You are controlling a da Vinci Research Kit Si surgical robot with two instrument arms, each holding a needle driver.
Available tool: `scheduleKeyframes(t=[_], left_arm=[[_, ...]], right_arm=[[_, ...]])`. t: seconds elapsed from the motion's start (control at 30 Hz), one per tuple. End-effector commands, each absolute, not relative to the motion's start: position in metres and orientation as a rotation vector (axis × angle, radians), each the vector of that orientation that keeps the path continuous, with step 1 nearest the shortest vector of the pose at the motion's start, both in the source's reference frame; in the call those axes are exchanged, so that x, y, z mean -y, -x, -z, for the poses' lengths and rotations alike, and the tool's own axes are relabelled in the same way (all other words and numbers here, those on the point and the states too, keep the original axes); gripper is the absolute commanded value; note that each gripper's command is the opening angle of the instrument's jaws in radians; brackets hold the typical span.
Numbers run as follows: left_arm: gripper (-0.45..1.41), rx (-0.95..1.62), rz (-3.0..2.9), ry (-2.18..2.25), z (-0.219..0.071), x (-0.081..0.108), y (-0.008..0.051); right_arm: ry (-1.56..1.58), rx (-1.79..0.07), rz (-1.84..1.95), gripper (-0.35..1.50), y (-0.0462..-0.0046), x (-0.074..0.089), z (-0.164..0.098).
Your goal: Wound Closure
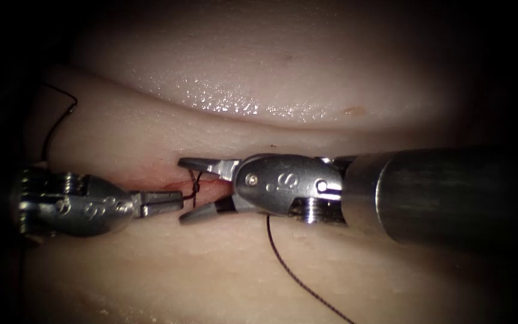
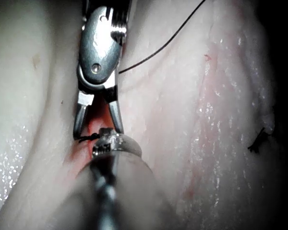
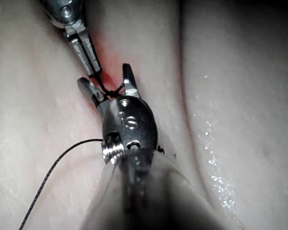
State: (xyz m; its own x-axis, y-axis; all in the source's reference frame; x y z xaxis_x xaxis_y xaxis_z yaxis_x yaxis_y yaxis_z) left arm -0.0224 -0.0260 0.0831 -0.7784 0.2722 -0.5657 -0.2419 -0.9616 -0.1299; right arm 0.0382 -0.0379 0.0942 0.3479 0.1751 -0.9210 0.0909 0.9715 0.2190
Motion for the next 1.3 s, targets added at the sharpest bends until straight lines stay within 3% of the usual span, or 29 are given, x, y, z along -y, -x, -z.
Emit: scheduleKeyframes(t=[0.03,0.87,1.07,1.1,1.13,1.17,1.3], left_arm=[[-0.45,0.075,-2.729,0.882,-0.0837,0.0264,0.023],[-0.45,0.087,-2.723,0.902,-0.0836,0.0262,0.0228],[-0.45,0.092,-2.717,0.911,-0.0835,0.0261,0.023],[-0.45,0.092,-2.716,0.91,-0.0835,0.0261,0.0231],[-0.45,0.091,-2.718,0.918,-0.0835,0.0261,0.0232],[-0.45,0.09,-2.715,0.923,-0.0835,0.0261,0.0233],[-0.45,0.092,-2.713,0.923,-0.0834,0.0263,0.0234]], right_arm=[[-0.25,-1.223,-0.051,1.23,-0.0394,0.0383,-0.0949],[-0.225,-1.273,-0.005,1.25,-0.0439,0.0402,-0.0966],[-0.215,-1.29,-0.011,1.1,-0.0439,0.0404,-0.0966],[-0.214,-1.293,-0.012,1.0,-0.0439,0.0405,-0.0966],[-0.219,-1.304,-0.002,0.04,-0.0439,0.0406,-0.0965],[-0.222,-1.308,0.003,-0.35,-0.0438,0.0406,-0.0964],[-0.196,-1.296,0.004,-0.35,-0.044,0.0405,-0.0965]])
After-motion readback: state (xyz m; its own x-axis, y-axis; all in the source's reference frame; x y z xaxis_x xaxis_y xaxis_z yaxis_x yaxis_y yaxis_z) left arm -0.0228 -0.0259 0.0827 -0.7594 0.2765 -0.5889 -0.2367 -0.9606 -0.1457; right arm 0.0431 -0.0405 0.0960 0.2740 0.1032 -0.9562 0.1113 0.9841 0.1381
